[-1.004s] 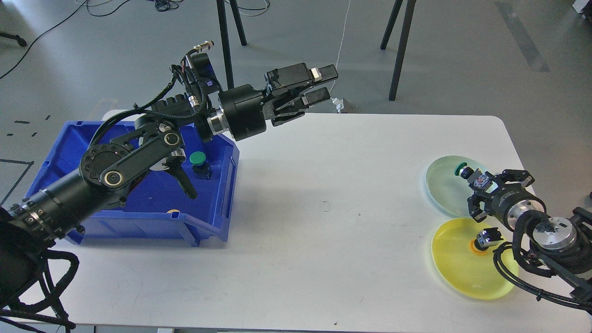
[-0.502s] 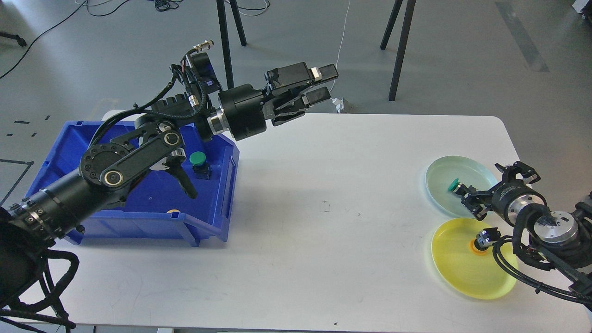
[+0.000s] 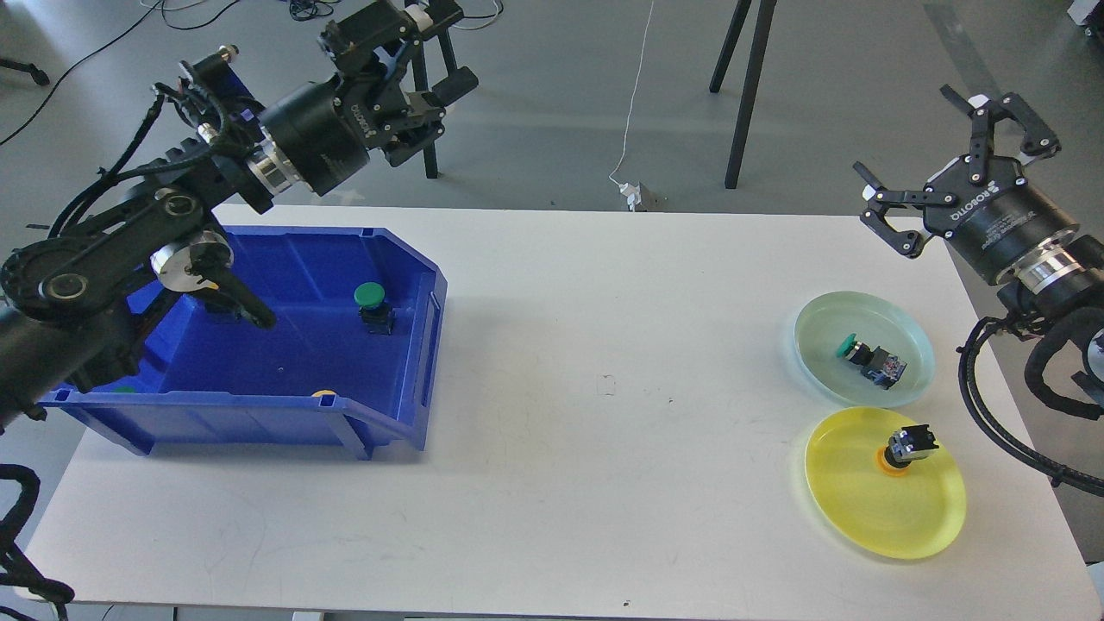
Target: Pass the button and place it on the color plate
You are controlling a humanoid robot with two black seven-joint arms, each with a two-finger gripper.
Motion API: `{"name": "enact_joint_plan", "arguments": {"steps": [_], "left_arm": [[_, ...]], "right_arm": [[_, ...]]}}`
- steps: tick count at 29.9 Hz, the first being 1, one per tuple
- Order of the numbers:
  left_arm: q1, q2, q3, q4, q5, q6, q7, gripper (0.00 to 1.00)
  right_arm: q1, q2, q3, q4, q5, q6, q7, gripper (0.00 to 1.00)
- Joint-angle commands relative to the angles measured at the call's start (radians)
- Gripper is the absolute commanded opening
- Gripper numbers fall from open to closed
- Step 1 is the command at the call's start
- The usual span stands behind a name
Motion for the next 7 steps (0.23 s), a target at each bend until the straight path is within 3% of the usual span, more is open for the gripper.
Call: {"name": "enact_joint_plan", "arguments": {"steps": [1,7], "left_arm": [[0.054,0.066,-0.010,0.005,-0.160,0.000,0.000,0.87],[0.103,0.071,-0.013,0.000,-0.186,0.000,0.000,0.88]], "right_arm": [[0.047,0.001,-0.018,-0.021,-0.005,0.023,0.001,0.99],[0.087,0.020,-0.030,-0.053,-0.005,0.023,0.003,0.99]]}}
